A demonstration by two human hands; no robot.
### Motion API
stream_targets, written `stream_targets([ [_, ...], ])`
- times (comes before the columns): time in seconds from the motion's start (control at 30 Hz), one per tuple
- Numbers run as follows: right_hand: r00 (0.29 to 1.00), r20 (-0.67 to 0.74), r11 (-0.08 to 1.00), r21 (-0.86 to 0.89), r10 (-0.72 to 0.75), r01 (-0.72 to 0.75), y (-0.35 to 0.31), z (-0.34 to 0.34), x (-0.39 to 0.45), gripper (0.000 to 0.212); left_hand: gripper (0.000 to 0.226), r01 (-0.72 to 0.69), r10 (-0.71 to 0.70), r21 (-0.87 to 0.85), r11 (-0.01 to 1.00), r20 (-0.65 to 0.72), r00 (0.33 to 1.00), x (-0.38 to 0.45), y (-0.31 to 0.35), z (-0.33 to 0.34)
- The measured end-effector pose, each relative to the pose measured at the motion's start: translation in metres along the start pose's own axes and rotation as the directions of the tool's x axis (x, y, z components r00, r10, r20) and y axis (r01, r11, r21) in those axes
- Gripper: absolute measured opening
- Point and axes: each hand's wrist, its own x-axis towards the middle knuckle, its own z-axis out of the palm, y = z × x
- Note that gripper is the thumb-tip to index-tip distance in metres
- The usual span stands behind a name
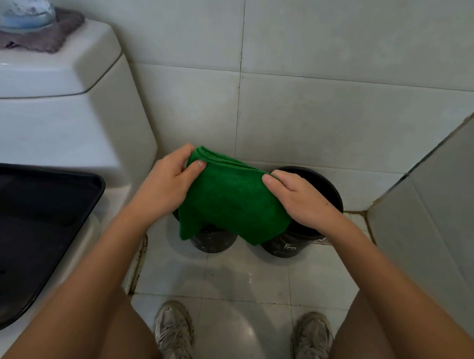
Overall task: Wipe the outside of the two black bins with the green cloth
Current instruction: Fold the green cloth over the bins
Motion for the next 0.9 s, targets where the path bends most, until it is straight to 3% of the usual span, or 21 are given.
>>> stream_targets([
  [0.13, 0.998, -0.059, 0.999, -0.045, -0.017, 0.014, 0.002, 0.000, -0.004, 0.035, 0.016, 0.117, -0.115, -0.165, 0.979, 0.020, 0.993, 0.002, 0.001, 0.004],
  [0.2, 0.998, -0.062, 0.989, 0.143, 0.030, -0.021, 0.000, -0.004, -0.006, 0.024, 0.016, 0.211, -0.210, -0.317, 0.925, 0.037, 0.977, 0.001, 0.002, 0.007],
  [0.27, 0.991, 0.097, 0.911, 0.393, 0.097, -0.127, -0.001, -0.012, -0.012, 0.016, 0.007, 0.307, -0.289, -0.461, 0.833, 0.111, 0.951, -0.002, 0.004, 0.006],
  [0.3, 0.975, 0.195, 0.870, 0.458, 0.102, -0.182, 0.001, -0.015, -0.015, 0.024, 0.008, 0.360, -0.306, -0.517, 0.777, 0.190, 0.933, -0.004, 0.005, 0.003],
  [0.37, 0.954, 0.281, 0.862, 0.453, 0.104, -0.227, 0.008, -0.021, -0.019, 0.032, 0.041, 0.431, -0.242, -0.586, 0.686, 0.375, 0.895, -0.008, 0.005, -0.005],
  [0.43, 0.968, 0.209, 0.907, 0.366, 0.138, -0.209, 0.012, -0.021, -0.020, 0.026, 0.054, 0.406, -0.133, -0.601, 0.688, 0.445, 0.886, -0.014, 0.008, -0.008],
  [0.5, 0.981, 0.097, 0.924, 0.332, 0.167, -0.190, 0.015, -0.018, -0.019, 0.017, 0.050, 0.316, -0.114, -0.519, 0.794, 0.383, 0.916, -0.017, 0.009, -0.004],
  [0.6, 0.983, 0.054, 0.923, 0.338, 0.173, -0.181, 0.019, -0.014, -0.017, 0.018, 0.037, 0.138, -0.097, -0.207, 0.969, 0.197, 0.976, -0.014, 0.006, 0.004],
  [0.7, 0.981, 0.047, 0.920, 0.341, 0.187, -0.192, 0.018, -0.014, -0.015, 0.016, 0.033, 0.029, -0.021, -0.059, 0.998, 0.133, 0.991, -0.013, 0.005, 0.010],
  [0.8, 0.975, 0.000, 0.876, 0.440, 0.222, -0.199, 0.016, -0.014, -0.014, 0.010, 0.032, 0.083, -0.062, -0.171, 0.982, 0.123, 0.990, -0.013, 0.007, 0.012],
  [0.9, 0.951, 0.028, 0.746, 0.613, 0.308, -0.260, 0.012, -0.016, -0.013, 0.033, 0.041, 0.232, -0.215, -0.382, 0.895, 0.087, 0.973, -0.012, 0.010, 0.011],
])
